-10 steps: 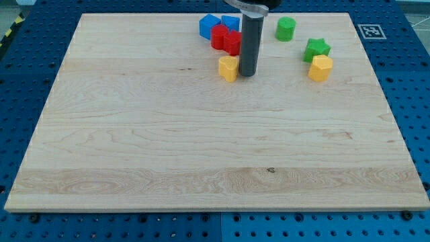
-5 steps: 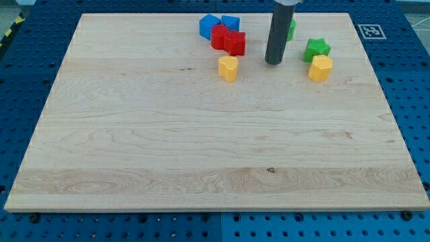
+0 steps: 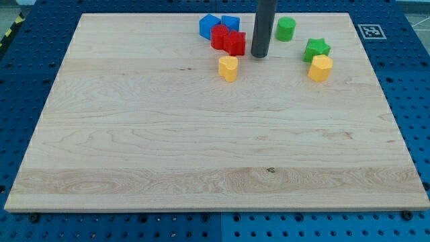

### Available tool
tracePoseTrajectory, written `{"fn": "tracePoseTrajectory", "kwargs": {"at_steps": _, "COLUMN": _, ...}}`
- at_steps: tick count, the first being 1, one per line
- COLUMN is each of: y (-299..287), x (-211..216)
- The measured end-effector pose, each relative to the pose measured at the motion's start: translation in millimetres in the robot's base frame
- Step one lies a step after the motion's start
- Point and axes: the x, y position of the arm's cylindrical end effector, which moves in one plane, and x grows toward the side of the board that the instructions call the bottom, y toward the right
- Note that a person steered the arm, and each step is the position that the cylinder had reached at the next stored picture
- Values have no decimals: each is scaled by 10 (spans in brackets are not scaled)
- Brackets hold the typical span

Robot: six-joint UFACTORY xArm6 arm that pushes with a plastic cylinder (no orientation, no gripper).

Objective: Slide the red star towards the left a bit

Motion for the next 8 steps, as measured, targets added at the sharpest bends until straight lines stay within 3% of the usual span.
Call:
{"fn": "tracePoseTrajectory", "kwargs": {"at_steps": 2, "y": 102, "x": -102}}
{"fn": "tracePoseTrajectory", "kwargs": {"at_steps": 5, "y": -377, "x": -8}}
{"fn": "tracePoseTrajectory", "kwargs": {"at_steps": 8, "y": -377, "x": 93}}
